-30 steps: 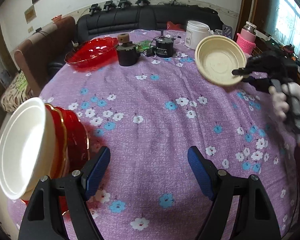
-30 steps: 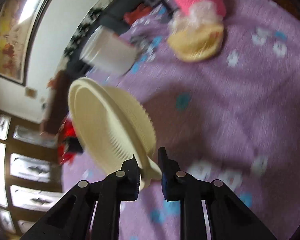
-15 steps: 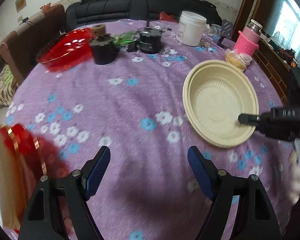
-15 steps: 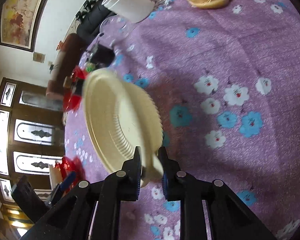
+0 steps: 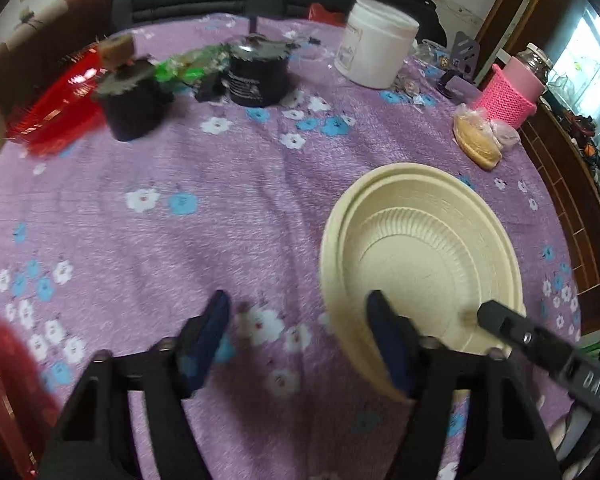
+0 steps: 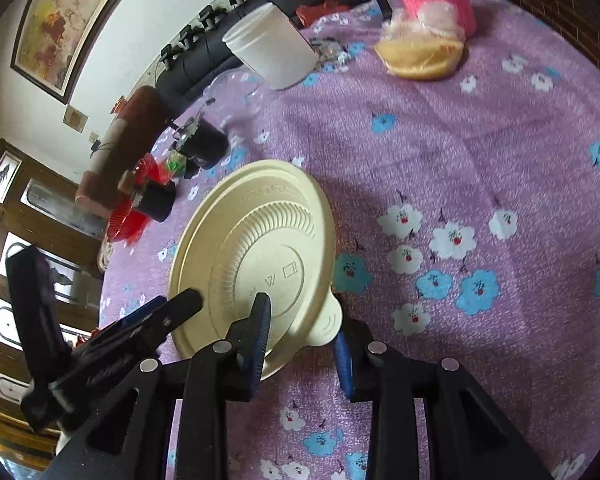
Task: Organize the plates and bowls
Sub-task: 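Grasp the beige plastic bowl rim with both grippers and lift it, then carry the beige bowl with both grippers and lower it onto the white bowl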
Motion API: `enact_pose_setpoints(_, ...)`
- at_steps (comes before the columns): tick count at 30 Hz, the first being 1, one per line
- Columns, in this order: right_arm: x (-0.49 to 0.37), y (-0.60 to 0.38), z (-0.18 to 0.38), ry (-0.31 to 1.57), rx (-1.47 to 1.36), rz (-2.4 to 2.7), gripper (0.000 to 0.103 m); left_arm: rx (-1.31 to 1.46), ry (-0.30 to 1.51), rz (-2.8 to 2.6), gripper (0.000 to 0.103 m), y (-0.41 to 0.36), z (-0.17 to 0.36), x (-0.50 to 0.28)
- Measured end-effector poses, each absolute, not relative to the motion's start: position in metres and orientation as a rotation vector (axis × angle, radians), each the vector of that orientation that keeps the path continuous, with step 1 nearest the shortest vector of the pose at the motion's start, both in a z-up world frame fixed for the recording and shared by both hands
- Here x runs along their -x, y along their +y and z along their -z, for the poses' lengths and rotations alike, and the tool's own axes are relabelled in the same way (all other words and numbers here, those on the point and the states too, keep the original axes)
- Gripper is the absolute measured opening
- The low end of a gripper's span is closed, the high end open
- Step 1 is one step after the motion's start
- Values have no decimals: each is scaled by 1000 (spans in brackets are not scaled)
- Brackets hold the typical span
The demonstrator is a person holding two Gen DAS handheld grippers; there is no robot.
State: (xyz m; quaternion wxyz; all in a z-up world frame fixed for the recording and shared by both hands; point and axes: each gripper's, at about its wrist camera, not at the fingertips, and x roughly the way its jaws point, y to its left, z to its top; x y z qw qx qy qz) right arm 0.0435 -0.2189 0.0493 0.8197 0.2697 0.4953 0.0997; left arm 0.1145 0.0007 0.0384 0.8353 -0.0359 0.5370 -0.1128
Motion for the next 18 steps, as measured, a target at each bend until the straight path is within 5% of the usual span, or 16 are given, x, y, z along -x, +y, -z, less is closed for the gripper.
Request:
enact_pose_setpoints(4, -49, -214, -46, 1057, -545, -202, 31, 88, 1146, 252, 43, -8, -33, -123)
enact_pose_setpoints(7, -50, -212, -38, 1072, -552, -203, 32, 94, 1177, 282, 16, -15, -25, -124)
enact_pose_setpoints(18, -28, -198, -61, 1020, -496, -242, 31, 122, 1110, 279, 17, 5, -56, -81)
